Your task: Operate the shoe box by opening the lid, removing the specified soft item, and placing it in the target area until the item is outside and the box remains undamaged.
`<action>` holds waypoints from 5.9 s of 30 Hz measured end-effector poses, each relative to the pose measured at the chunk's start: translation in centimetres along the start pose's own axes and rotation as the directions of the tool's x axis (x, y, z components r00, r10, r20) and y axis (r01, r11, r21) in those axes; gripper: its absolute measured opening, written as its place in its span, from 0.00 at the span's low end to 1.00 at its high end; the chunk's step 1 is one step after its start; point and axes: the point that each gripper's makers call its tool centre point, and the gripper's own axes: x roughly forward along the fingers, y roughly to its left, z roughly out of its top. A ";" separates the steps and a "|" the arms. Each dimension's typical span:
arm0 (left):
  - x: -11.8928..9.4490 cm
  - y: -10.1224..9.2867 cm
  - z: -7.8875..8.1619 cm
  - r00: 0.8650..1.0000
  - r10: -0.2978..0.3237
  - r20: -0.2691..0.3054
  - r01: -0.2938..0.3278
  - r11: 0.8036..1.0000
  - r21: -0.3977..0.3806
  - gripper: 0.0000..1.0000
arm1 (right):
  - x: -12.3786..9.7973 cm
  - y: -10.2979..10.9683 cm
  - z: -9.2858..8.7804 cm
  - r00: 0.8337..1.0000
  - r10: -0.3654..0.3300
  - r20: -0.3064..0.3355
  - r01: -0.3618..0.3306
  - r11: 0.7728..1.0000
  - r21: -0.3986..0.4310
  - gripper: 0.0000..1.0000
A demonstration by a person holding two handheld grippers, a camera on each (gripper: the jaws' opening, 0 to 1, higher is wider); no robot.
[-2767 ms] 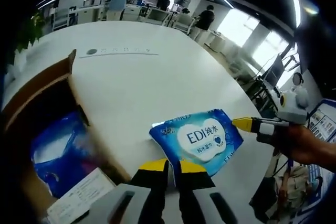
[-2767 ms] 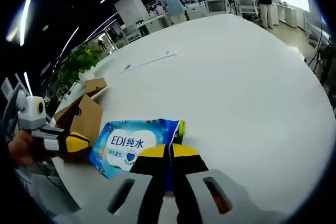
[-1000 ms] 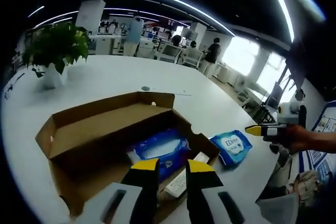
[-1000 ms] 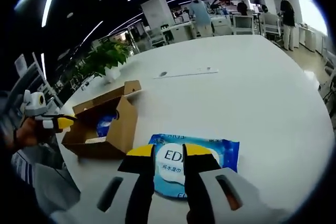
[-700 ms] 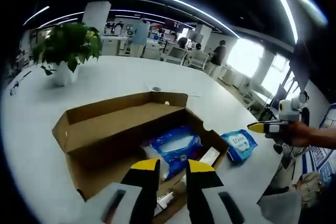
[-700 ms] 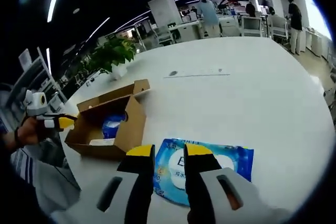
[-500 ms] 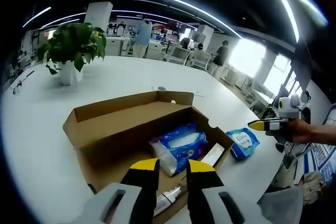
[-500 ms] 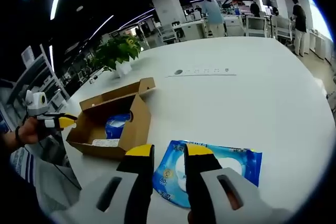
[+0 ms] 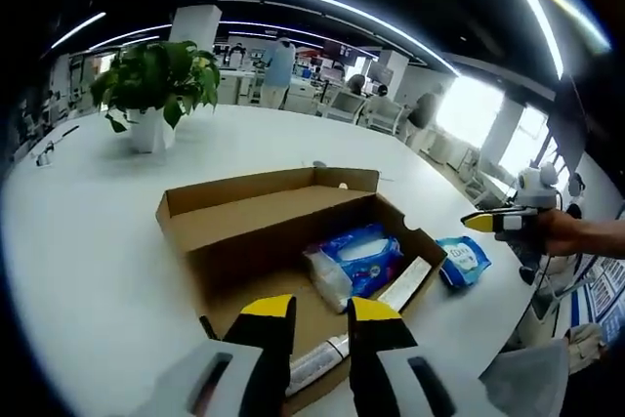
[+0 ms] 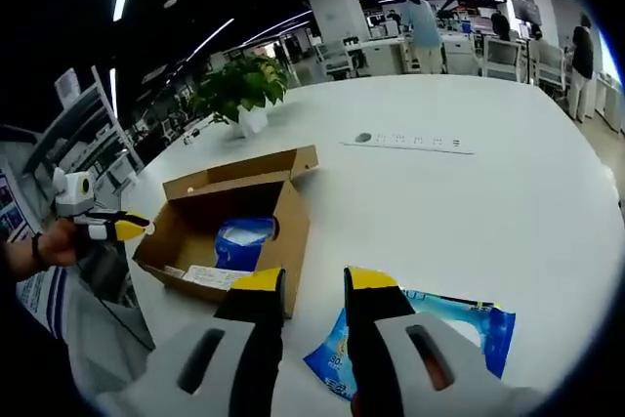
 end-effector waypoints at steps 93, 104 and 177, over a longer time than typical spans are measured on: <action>-2.6 1.3 -3.3 0.999 0.019 -0.031 -0.016 0.996 0.085 0.31 | 18.2 8.5 -6.9 0.704 -0.107 -0.702 -0.578 0.488 -0.654 0.61; -2.1 0.7 -3.6 0.999 0.009 -0.044 -0.006 0.997 0.082 0.30 | 17.4 9.1 -7.6 0.717 -0.095 -0.691 -0.556 0.520 -0.648 0.44; -2.8 -5.9 -3.8 0.993 -0.086 -0.084 0.102 0.975 0.198 0.31 | 7.0 9.1 4.0 0.905 -0.038 -0.423 -0.336 0.545 -0.768 0.25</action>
